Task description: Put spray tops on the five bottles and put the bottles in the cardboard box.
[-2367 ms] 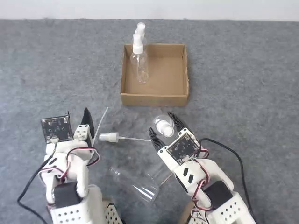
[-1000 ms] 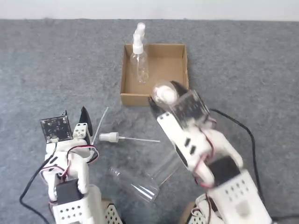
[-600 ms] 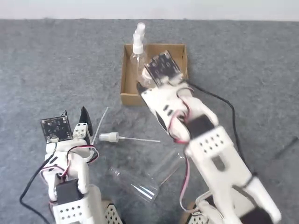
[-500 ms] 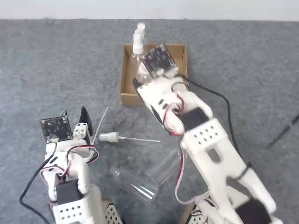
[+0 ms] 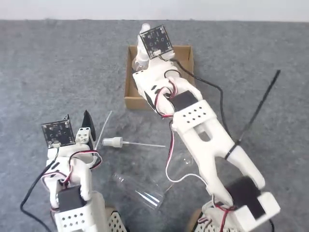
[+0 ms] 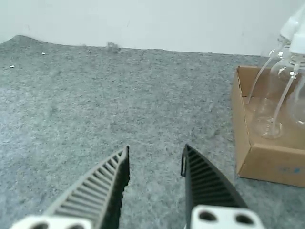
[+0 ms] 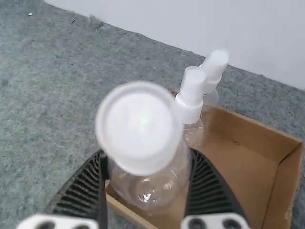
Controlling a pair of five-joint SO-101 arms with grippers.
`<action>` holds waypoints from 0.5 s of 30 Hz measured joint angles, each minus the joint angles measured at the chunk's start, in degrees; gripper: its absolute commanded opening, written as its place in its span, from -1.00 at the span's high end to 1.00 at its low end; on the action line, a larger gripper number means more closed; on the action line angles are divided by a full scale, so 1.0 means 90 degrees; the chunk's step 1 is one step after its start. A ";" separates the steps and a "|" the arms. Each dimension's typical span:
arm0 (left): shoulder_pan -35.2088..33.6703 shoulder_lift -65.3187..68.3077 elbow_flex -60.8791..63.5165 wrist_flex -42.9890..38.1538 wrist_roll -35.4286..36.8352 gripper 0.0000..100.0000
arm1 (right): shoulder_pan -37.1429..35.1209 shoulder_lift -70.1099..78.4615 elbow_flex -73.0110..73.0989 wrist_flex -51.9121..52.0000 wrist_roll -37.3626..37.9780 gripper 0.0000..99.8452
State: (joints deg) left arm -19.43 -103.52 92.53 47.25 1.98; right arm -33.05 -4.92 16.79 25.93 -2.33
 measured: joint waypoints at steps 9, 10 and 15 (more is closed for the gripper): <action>0.0000 0.0000 0.0000 0.0000 0.0000 0.66 | 0.0000 0.0840 0.0000 -0.0576 -0.0176 0.95; 0.0000 0.0000 0.0000 0.0000 0.0000 0.66 | 0.0000 0.0928 0.0000 -0.0606 -0.0176 0.95; 0.0000 0.0000 0.0000 0.0000 0.0000 0.66 | 0.0000 0.1319 0.0000 -0.0654 -0.0176 0.94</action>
State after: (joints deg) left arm -19.43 -103.52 92.53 47.25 1.98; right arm -33.05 6.95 16.79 20.04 -3.91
